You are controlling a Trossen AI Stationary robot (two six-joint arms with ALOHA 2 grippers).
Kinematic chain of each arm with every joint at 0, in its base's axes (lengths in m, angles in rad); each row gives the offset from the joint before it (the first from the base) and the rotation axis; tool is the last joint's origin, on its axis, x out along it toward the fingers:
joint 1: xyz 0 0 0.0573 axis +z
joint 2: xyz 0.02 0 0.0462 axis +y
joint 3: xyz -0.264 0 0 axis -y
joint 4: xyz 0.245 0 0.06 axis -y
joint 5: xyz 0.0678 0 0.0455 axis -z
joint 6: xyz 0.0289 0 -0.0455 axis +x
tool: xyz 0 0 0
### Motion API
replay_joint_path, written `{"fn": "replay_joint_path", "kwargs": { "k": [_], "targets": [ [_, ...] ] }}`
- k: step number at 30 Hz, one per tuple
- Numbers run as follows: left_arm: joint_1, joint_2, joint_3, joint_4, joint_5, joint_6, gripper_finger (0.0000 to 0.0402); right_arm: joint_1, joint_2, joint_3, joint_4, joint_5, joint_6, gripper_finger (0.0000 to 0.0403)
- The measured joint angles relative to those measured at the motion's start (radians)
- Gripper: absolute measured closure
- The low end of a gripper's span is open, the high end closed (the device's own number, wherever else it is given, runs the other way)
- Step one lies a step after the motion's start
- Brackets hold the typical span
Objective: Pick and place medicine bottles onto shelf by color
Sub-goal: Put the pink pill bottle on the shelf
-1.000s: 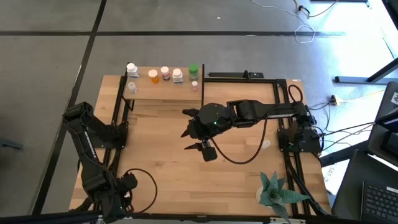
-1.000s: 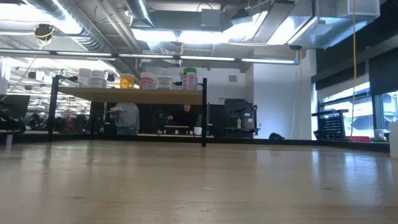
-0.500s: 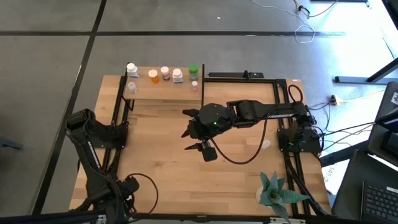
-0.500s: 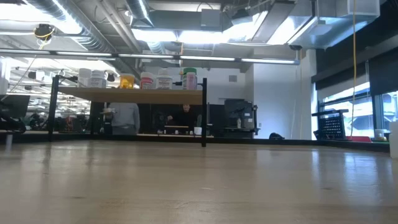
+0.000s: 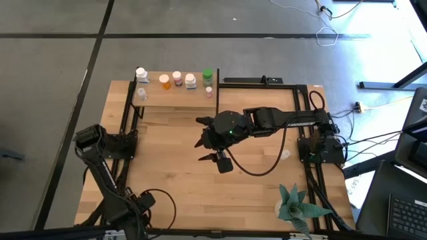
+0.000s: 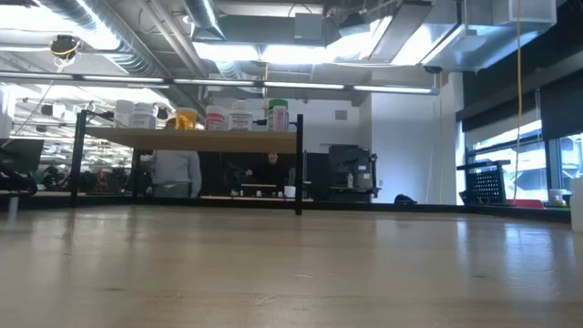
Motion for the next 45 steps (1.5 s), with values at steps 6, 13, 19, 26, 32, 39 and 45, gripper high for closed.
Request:
{"fn": "replay_joint_path", "kwargs": {
  "k": [6,13,19,26,32,39,45],
  "targets": [
    [0.013,0.022,-0.015,-0.001,0.023,0.013,0.0174,0.000,0.000,0.000,0.000,0.000,-0.002,0.0182],
    [0.017,0.021,-0.067,0.022,0.055,0.008,0.0174,0.000,0.000,0.000,-0.002,-0.001,-0.003,0.0182],
    [0.016,0.021,-0.130,0.164,0.055,0.013,0.0174,0.000,0.000,0.000,-0.002,0.000,-0.003,0.0182],
    [0.015,0.021,-0.160,0.201,0.051,0.013,0.0174,0.000,0.000,0.000,-0.003,0.000,-0.003,0.0182],
    [0.015,0.021,-0.160,0.203,0.044,0.014,0.0174,0.000,0.000,0.000,-0.003,0.000,-0.003,0.0182],
    [0.015,0.021,-0.160,0.208,0.049,0.014,0.0174,0.000,0.000,0.000,-0.003,0.001,-0.003,0.0182],
    [0.015,0.021,-0.160,0.256,0.050,0.016,0.0174,0.000,0.000,0.000,-0.003,0.001,-0.003,0.0182]
  ]
}}
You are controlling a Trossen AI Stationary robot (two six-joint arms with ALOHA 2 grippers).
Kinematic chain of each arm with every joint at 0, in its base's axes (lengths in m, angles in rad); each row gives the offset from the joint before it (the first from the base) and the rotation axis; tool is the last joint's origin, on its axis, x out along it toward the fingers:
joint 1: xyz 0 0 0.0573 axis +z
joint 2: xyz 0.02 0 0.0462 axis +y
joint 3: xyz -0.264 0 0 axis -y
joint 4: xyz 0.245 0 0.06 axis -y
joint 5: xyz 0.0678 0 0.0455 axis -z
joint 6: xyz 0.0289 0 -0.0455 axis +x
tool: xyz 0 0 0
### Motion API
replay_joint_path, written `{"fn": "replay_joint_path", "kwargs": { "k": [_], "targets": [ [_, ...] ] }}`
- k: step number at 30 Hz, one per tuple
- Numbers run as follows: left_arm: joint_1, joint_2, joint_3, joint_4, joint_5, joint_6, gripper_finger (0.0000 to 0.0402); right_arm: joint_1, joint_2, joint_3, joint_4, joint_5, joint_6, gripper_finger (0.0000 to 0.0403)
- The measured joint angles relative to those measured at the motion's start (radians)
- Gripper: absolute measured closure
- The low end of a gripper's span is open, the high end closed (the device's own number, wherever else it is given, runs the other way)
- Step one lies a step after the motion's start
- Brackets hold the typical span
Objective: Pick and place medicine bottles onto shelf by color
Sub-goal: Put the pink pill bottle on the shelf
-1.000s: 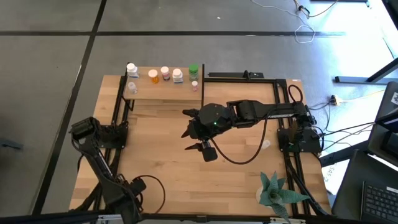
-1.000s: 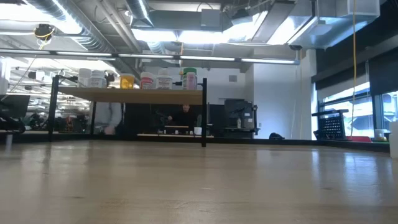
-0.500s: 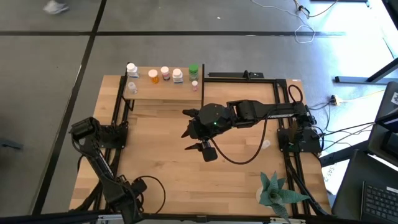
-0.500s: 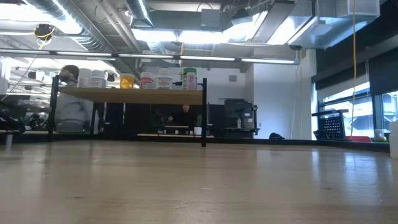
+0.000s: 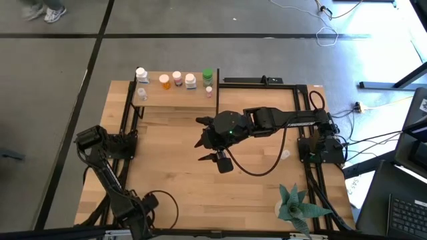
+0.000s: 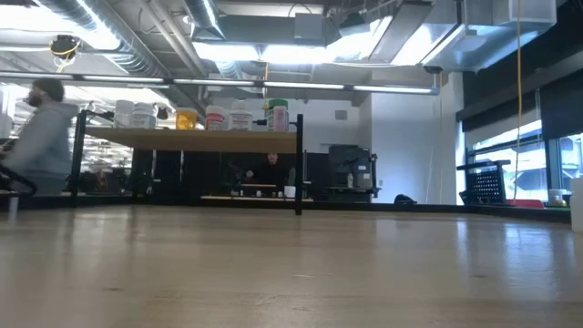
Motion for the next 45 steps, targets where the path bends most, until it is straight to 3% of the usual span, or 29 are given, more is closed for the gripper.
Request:
{"fn": "replay_joint_path", "kwargs": {
  "k": [15,33,38,45],
  "targets": [
    [0.000,0.000,0.000,0.011,-0.002,0.022,0.0176,0.000,0.000,0.000,0.000,0.000,0.000,0.0182],
    [0.003,-0.002,0.049,0.003,0.019,0.023,0.0283,0.000,0.000,0.000,0.006,0.000,0.003,0.0182],
    [0.011,-0.017,0.083,-0.024,0.030,0.024,0.0290,0.000,0.000,0.000,0.011,0.001,0.003,0.0182],
    [0.048,-0.139,0.097,-0.128,0.026,0.026,0.0290,0.000,0.000,0.000,0.024,0.001,0.003,0.0182]
  ]
}}
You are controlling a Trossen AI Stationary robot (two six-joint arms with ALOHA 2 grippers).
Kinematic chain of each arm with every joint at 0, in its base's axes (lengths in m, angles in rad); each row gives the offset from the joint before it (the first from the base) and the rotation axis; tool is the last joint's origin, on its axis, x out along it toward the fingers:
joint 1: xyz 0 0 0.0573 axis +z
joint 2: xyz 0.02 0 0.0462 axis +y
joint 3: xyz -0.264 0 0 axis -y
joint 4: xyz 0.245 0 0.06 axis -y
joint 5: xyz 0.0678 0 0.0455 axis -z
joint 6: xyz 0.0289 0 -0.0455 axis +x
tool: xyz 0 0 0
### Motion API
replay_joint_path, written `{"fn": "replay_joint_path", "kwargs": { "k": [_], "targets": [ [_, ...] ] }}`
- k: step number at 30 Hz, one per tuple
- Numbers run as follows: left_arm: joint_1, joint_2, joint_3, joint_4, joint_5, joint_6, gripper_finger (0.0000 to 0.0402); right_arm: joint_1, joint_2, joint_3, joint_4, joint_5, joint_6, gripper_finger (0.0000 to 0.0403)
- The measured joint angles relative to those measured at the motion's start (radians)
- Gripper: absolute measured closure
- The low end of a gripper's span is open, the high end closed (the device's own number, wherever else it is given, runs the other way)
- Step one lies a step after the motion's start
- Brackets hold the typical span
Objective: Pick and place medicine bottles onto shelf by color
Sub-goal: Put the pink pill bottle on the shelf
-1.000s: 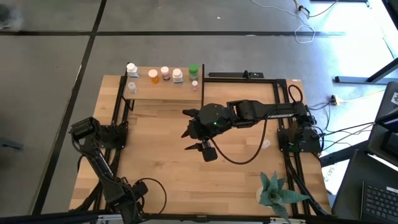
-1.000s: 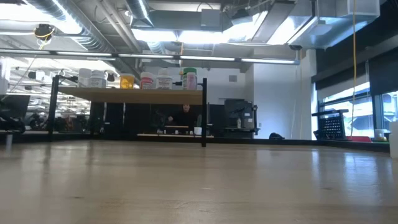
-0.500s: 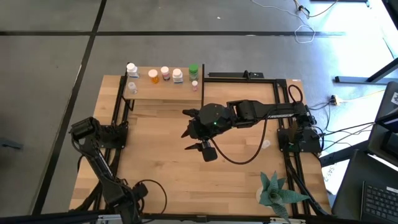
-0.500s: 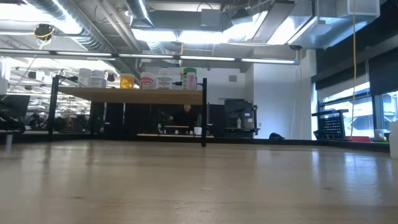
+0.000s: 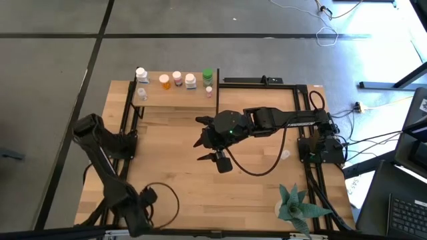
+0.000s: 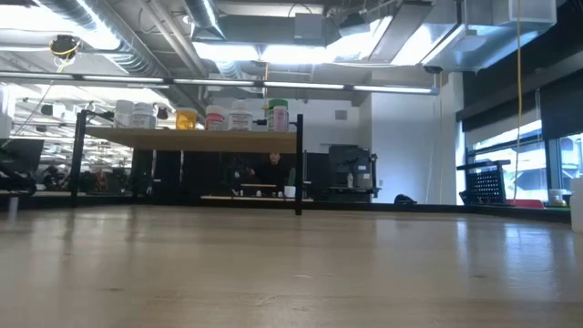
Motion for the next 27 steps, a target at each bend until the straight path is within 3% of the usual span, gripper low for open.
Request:
{"fn": "replay_joint_path", "kwargs": {
  "k": [10,14,23,27],
  "targets": [
    [0.091,-0.265,0.001,-0.279,-0.039,0.060,0.0290,0.000,-0.024,0.000,-0.001,0.032,0.002,0.0182],
    [0.156,-0.369,0.001,-0.370,-0.055,0.165,0.0290,-0.001,-0.028,0.000,-0.001,0.081,0.003,0.0182],
    [0.381,-0.509,0.000,-0.586,-0.112,0.401,0.0290,-0.001,-0.029,0.000,-0.002,0.176,0.015,0.0182],
    [0.495,-0.539,0.003,-0.595,-0.132,0.509,0.0290,-0.001,-0.029,0.000,-0.002,0.203,0.055,0.0182]
  ]
}}
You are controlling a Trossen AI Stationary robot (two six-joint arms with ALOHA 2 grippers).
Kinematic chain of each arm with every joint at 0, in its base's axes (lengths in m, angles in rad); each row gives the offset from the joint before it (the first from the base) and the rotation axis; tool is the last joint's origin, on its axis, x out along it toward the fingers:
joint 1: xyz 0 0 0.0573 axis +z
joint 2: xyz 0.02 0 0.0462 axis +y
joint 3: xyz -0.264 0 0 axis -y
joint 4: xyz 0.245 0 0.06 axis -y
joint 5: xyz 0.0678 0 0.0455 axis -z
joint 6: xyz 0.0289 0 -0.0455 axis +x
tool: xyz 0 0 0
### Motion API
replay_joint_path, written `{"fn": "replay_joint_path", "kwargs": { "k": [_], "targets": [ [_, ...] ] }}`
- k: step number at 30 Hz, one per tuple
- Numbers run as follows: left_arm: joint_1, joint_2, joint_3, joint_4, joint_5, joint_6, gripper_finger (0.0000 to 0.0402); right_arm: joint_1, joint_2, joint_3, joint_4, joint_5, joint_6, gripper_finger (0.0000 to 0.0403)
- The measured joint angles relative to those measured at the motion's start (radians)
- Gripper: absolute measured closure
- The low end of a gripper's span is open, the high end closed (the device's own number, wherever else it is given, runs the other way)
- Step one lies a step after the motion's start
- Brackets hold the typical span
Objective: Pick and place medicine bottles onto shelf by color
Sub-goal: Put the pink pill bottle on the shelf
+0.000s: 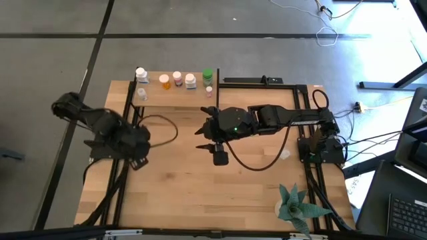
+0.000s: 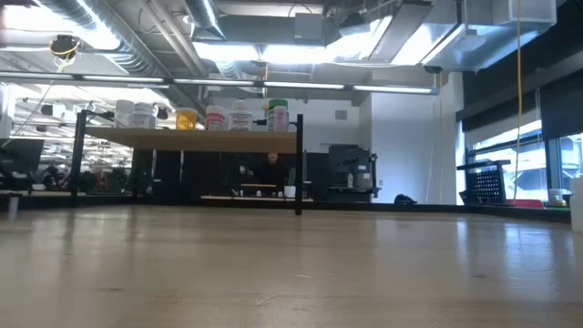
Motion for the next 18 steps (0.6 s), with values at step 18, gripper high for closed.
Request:
{"fn": "replay_joint_path", "kwargs": {
  "k": [18],
  "targets": [
    [0.560,0.055,0.352,-0.024,-0.143,0.569,0.0294,-0.005,0.000,0.000,0.003,0.181,0.164,0.0182]
  ]
}}
